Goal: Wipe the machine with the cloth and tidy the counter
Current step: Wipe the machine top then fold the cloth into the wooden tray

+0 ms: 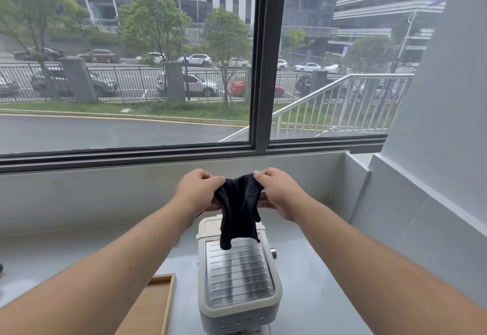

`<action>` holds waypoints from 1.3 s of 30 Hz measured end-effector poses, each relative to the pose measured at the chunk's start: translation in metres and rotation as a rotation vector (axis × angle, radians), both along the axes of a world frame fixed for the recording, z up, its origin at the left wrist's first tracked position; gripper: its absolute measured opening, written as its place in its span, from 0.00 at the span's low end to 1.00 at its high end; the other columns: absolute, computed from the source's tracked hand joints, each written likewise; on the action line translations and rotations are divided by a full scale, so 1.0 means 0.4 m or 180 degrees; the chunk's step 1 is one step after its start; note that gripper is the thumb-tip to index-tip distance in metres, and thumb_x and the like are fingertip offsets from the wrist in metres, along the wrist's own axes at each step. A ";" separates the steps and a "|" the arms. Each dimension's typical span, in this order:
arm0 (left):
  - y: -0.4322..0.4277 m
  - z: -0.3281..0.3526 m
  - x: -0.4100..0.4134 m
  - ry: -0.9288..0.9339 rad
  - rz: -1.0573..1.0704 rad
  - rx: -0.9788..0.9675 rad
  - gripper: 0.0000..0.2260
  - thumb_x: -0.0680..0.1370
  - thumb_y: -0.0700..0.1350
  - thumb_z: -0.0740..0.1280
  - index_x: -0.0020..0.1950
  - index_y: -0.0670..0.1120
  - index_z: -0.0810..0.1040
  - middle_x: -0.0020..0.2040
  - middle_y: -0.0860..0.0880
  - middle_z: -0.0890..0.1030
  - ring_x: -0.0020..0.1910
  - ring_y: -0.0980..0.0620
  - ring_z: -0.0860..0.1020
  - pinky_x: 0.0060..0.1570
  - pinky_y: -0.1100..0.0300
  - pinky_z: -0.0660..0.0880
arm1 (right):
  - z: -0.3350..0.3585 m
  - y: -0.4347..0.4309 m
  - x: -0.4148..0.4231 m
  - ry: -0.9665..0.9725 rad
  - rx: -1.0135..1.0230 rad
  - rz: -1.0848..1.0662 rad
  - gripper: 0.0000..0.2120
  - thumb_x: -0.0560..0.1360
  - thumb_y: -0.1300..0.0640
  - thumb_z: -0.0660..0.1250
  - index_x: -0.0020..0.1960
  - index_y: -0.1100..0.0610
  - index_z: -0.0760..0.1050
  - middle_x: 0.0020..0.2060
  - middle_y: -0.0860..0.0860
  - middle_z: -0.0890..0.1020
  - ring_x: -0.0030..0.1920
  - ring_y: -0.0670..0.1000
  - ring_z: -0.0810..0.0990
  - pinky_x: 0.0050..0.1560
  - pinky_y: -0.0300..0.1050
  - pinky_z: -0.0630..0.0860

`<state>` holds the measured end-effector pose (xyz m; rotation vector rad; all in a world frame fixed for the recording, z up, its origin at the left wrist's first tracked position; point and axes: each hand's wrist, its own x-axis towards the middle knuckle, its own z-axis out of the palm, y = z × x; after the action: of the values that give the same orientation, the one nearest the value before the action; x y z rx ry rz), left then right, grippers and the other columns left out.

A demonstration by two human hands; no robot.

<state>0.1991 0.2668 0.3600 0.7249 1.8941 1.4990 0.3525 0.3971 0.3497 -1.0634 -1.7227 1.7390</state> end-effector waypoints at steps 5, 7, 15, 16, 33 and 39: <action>0.040 0.021 0.042 -0.0074 -0.0072 0.0087 0.09 0.81 0.43 0.72 0.46 0.43 0.73 0.49 0.34 0.86 0.43 0.39 0.88 0.43 0.48 0.86 | 0.015 0.001 -0.019 0.0128 0.0138 0.0456 0.07 0.86 0.54 0.61 0.55 0.58 0.73 0.45 0.56 0.84 0.35 0.51 0.84 0.37 0.46 0.81; 0.055 0.032 0.058 -0.0031 -0.0064 0.0092 0.09 0.81 0.43 0.72 0.47 0.44 0.73 0.52 0.33 0.86 0.47 0.37 0.87 0.48 0.45 0.86 | 0.018 0.012 -0.024 0.0069 0.0309 0.0631 0.05 0.85 0.54 0.62 0.55 0.56 0.74 0.47 0.56 0.84 0.39 0.52 0.83 0.41 0.48 0.81; 0.087 0.060 0.092 0.0056 0.0111 0.0097 0.07 0.82 0.43 0.71 0.54 0.38 0.80 0.45 0.41 0.84 0.41 0.47 0.84 0.47 0.54 0.84 | 0.033 0.048 -0.046 0.0039 0.0524 0.1143 0.21 0.64 0.55 0.71 0.57 0.54 0.76 0.50 0.54 0.85 0.50 0.55 0.84 0.52 0.50 0.80; 0.088 0.062 0.091 0.0051 0.0144 0.0093 0.09 0.82 0.43 0.70 0.55 0.37 0.80 0.45 0.41 0.85 0.41 0.48 0.84 0.47 0.55 0.84 | 0.031 0.050 -0.050 0.0027 0.0606 0.1210 0.22 0.65 0.56 0.71 0.58 0.54 0.75 0.54 0.57 0.85 0.54 0.58 0.85 0.58 0.54 0.80; -0.081 -0.025 -0.021 -0.0272 0.0715 -0.0780 0.31 0.66 0.58 0.70 0.69 0.53 0.74 0.65 0.51 0.77 0.63 0.48 0.76 0.63 0.44 0.71 | -0.012 0.008 -0.166 0.1025 -0.0449 0.1446 0.13 0.78 0.71 0.60 0.56 0.59 0.79 0.44 0.58 0.84 0.45 0.57 0.83 0.46 0.52 0.81; -0.095 -0.069 -0.065 -0.0763 0.0455 -0.0092 0.12 0.79 0.55 0.67 0.57 0.50 0.82 0.51 0.50 0.87 0.49 0.48 0.84 0.49 0.50 0.78 | -0.009 -0.014 -0.214 0.1334 -0.1063 0.1231 0.12 0.82 0.70 0.58 0.60 0.63 0.76 0.48 0.62 0.85 0.44 0.58 0.85 0.44 0.51 0.84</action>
<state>0.1730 0.2286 0.3323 0.3835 1.8111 1.5654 0.2669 0.3914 0.3463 -0.4420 -1.4660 2.3517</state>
